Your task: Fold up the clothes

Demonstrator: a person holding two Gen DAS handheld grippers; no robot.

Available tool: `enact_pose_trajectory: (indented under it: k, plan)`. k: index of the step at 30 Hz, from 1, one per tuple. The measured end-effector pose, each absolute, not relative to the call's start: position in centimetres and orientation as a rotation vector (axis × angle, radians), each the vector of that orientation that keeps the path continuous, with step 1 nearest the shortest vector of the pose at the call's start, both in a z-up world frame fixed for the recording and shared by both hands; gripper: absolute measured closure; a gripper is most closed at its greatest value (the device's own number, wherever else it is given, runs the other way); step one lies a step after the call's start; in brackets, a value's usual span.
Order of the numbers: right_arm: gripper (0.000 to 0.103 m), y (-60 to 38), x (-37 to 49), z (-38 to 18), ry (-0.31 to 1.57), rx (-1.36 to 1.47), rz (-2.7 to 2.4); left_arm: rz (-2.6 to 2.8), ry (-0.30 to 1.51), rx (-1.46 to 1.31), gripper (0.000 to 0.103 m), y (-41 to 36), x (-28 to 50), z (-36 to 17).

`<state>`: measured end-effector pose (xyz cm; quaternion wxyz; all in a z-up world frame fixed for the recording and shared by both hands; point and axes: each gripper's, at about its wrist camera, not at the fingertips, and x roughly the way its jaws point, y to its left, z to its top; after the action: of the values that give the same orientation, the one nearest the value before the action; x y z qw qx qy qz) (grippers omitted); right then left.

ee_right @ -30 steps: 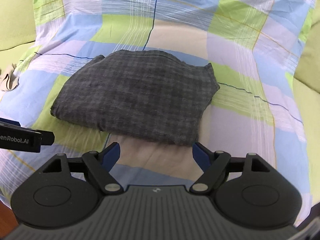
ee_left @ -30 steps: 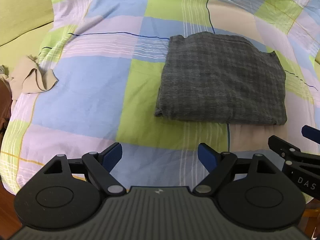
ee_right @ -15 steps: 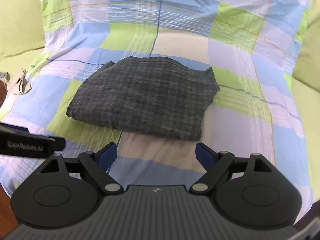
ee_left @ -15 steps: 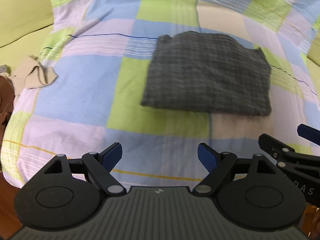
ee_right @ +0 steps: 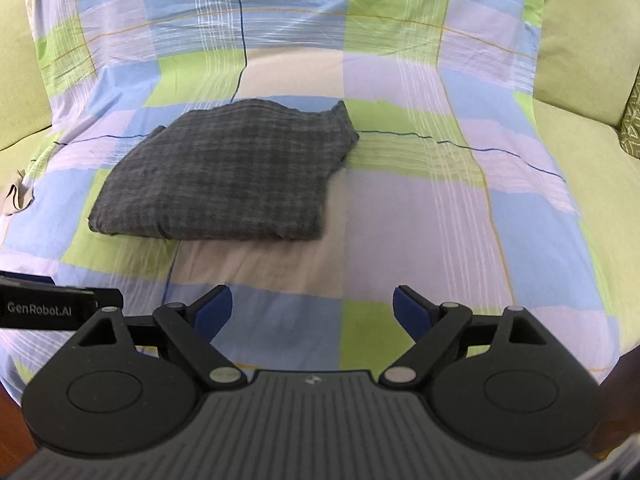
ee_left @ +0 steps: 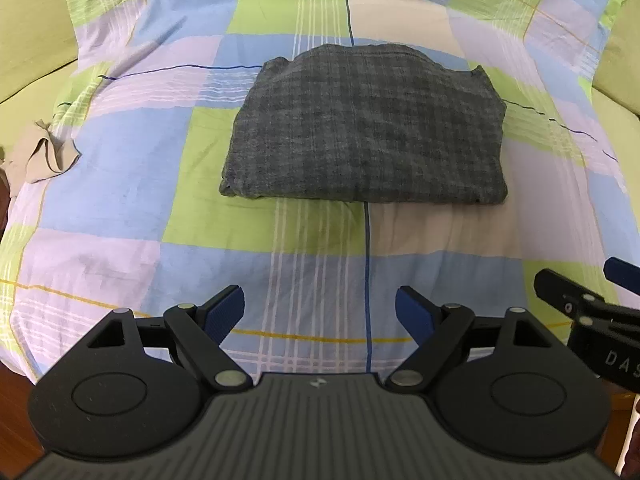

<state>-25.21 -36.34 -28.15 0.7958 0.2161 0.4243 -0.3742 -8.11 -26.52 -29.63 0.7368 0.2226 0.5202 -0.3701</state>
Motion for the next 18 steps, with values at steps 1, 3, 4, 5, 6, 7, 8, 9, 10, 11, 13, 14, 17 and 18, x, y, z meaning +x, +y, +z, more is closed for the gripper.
enact_pose_trajectory:
  k: [1,3,4,5,6,7,8,9,10,11,13,14,17,18]
  plan:
    - [0.017,-36.4,-25.2,-28.3,0.915,0.466,-0.801,-0.812,1.145,0.492,0.018,-26.6,-8.0,-29.7]
    - [0.017,-36.4,-25.0,-28.6,0.921,0.463,-0.796,-0.811,1.149,0.495,0.018,-26.8,-7.7,-29.9]
    - [0.017,-36.5,-24.9,-28.8,0.923,0.460,-0.793,-0.813,1.151,0.495,0.018,-26.9,-7.5,-30.0]
    - [0.017,-36.5,-24.7,-28.9,0.925,0.457,-0.789,-0.816,1.154,0.495,0.018,-26.9,-7.2,-30.1]
    - [0.017,-36.5,-24.6,-28.9,0.924,0.455,-0.786,-0.820,1.157,0.492,0.018,-26.8,-6.7,-30.2]
    - [0.017,-36.4,-24.2,-29.0,0.918,0.445,-0.778,-0.824,1.163,0.481,0.018,-26.6,-6.1,-30.2]
    - [0.017,-36.2,-23.8,-29.0,0.901,0.424,-0.756,-0.826,1.177,0.459,0.018,-26.2,-5.2,-30.2]
    - [0.017,-36.0,-23.5,-29.0,0.881,0.400,-0.730,-0.826,1.202,0.428,0.018,-25.8,-4.1,-30.4]
    - [0.018,-35.8,-23.1,-29.0,0.861,0.376,-0.704,-0.821,1.238,0.389,0.018,-25.2,-2.9,-30.6]
    - [0.019,-35.3,-22.5,-28.9,0.837,0.329,-0.663,-0.815,1.274,0.352,0.018,-24.7,-1.6,-30.8]
    - [0.021,-34.0,-20.4,-29.2,0.822,0.193,-0.587,-0.804,1.326,0.296,0.018,-24.0,0.9,-31.1]
    - [0.021,-33.3,-19.2,-29.6,0.826,0.120,-0.549,-0.798,1.352,0.268,0.018,-23.6,2.1,-31.2]
    - [0.030,-30.7,-14.9,-31.5,0.845,-0.148,-0.428,-0.798,1.389,0.232,0.018,-23.4,5.0,-31.5]
    - [0.037,-29.8,-13.5,-32.4,0.853,-0.251,-0.390,-0.805,1.406,0.211,0.018,-23.5,5.8,-31.7]
